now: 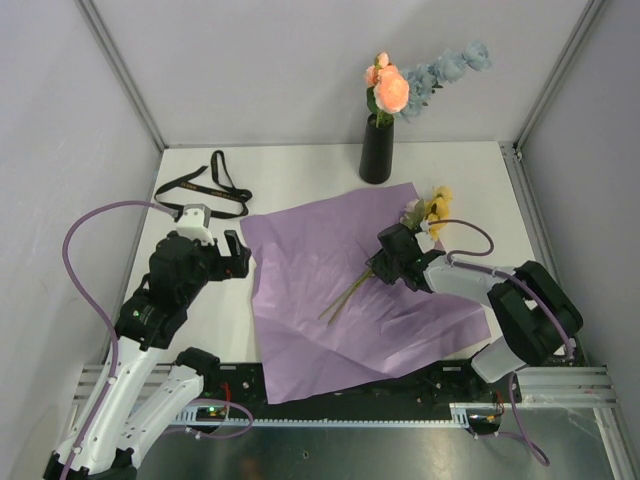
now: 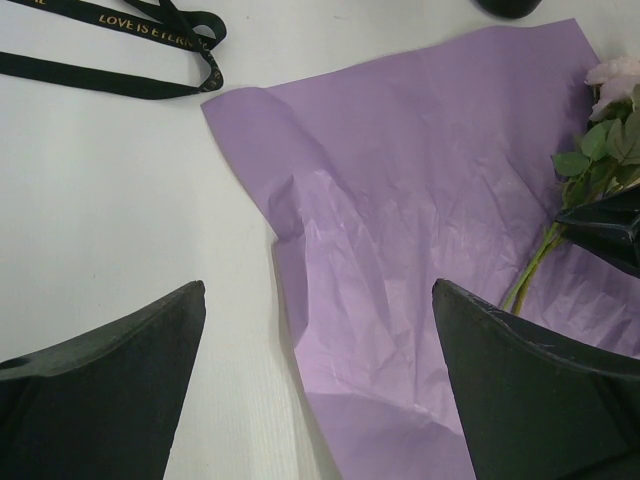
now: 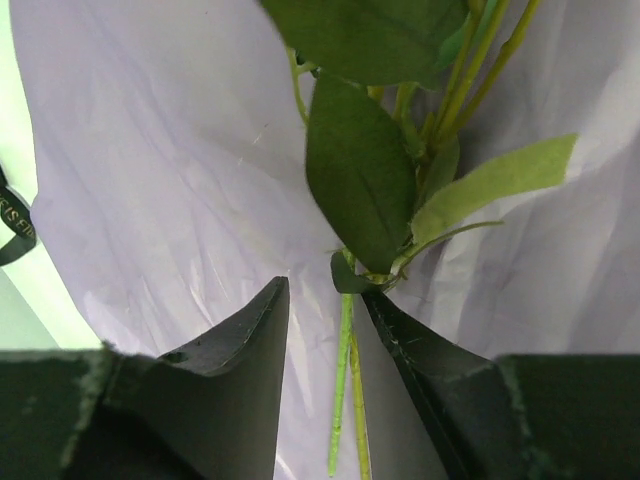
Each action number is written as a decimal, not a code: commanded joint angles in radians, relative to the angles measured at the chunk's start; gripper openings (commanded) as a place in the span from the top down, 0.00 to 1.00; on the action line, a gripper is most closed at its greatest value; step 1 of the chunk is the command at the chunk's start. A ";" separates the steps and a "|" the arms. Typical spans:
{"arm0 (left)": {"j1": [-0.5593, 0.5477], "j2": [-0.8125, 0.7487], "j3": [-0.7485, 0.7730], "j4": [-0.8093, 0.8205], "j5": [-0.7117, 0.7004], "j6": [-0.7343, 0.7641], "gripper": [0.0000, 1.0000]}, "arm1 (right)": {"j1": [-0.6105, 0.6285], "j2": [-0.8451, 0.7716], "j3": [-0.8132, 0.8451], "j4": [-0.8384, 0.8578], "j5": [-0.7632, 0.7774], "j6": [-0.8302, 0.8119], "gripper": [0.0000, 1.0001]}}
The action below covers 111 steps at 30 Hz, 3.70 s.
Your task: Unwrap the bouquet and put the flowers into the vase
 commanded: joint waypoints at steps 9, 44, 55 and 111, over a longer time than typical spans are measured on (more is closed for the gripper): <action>0.000 -0.002 0.002 0.017 -0.013 0.022 0.01 | -0.010 0.034 -0.002 0.031 0.043 0.046 0.64; 0.000 -0.008 0.002 0.018 -0.025 0.019 0.00 | -0.017 0.067 0.008 -0.088 0.148 0.127 0.72; 0.000 -0.007 0.003 0.018 -0.029 0.019 0.00 | -0.035 0.096 0.012 -0.083 0.161 0.135 0.95; -0.367 0.592 0.051 0.627 0.684 -0.338 0.22 | 0.384 -0.547 -0.118 0.437 0.585 -0.470 1.00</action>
